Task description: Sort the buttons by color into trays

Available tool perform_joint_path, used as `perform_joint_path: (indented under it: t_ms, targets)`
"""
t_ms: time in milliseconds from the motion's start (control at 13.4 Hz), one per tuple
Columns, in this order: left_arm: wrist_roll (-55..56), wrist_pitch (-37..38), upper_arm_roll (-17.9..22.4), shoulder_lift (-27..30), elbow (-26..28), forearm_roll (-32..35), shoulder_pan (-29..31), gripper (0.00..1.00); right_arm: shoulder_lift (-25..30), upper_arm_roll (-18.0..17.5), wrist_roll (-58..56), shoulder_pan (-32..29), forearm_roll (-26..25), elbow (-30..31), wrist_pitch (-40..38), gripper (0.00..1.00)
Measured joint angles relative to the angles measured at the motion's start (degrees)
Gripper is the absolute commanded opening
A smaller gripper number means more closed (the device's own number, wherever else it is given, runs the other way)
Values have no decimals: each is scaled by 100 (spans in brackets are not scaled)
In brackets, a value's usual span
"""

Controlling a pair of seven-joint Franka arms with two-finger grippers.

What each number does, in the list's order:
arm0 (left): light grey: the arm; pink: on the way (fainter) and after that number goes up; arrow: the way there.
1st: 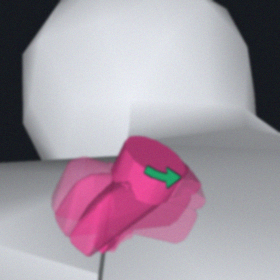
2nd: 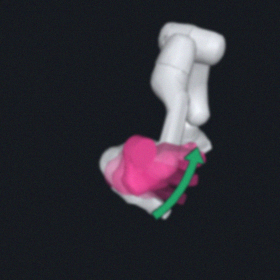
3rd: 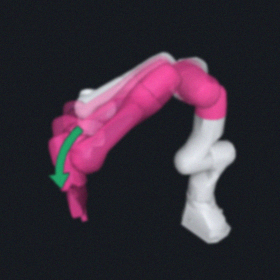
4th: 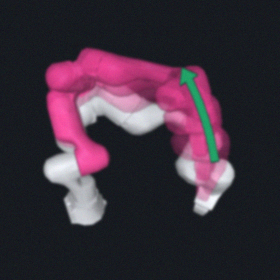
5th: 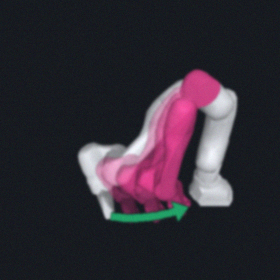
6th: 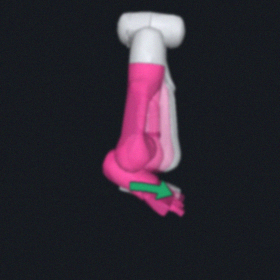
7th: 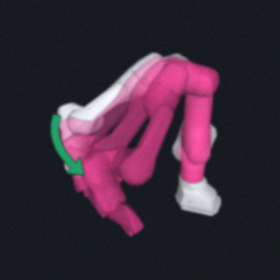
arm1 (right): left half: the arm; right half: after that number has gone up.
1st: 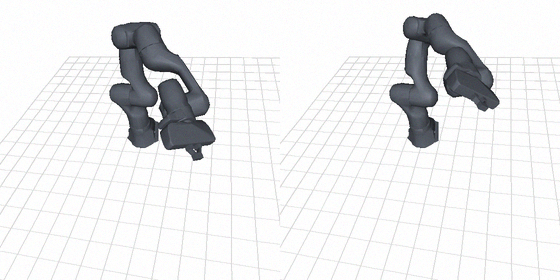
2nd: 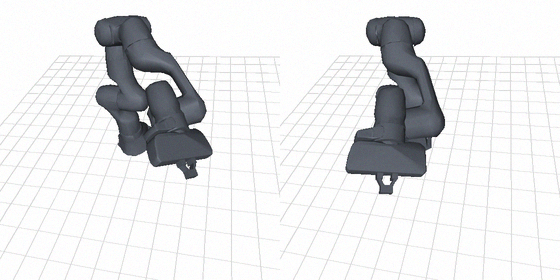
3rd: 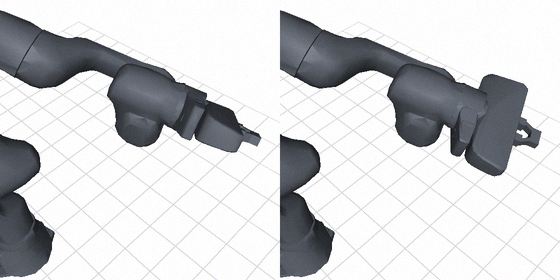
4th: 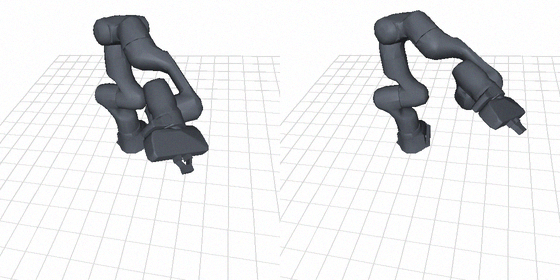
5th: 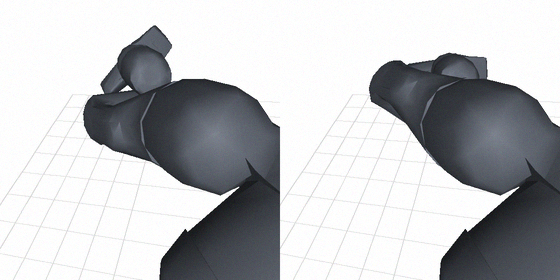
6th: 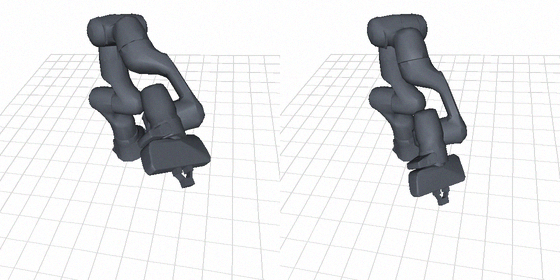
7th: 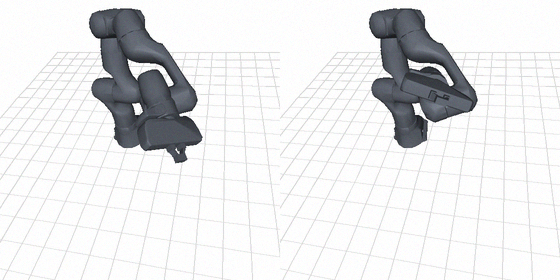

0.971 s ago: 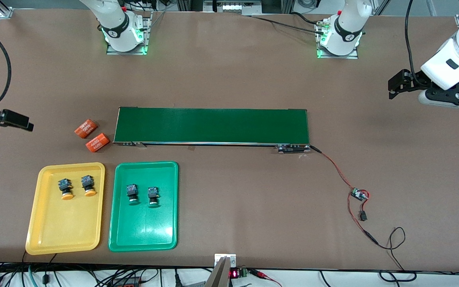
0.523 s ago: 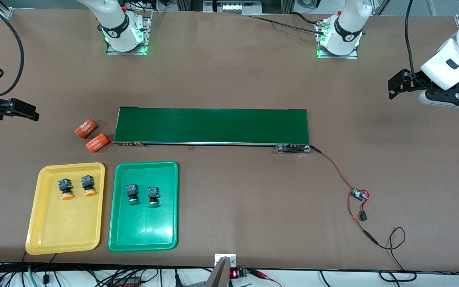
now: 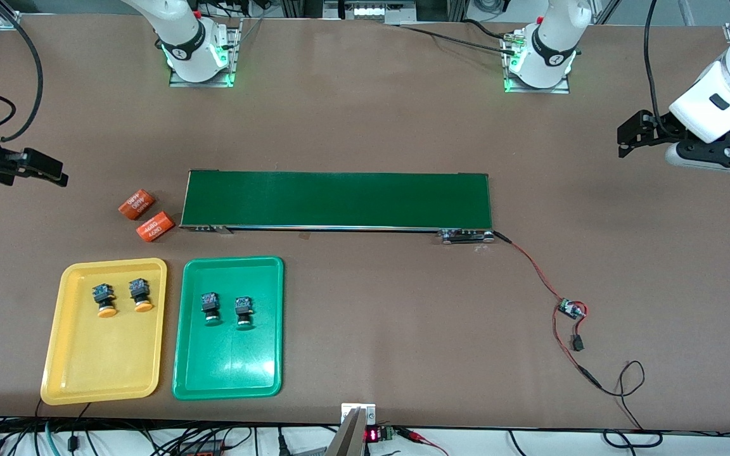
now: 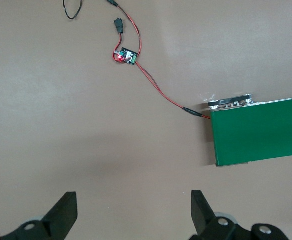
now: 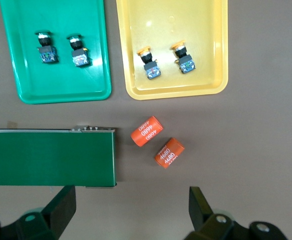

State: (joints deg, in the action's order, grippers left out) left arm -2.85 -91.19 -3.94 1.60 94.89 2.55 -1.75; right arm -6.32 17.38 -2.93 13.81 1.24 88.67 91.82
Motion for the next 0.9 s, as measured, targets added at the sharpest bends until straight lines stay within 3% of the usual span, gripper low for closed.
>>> perform_joint_path:
  t_ms: [299,896]
  targets:
    - [0,0,0,0,0,0,0,100,283,-68,5,83,-90,122,4,100]
    - [0,0,0,0,0,0,0,100,332,-69,73,77,-90,139,-247,100]
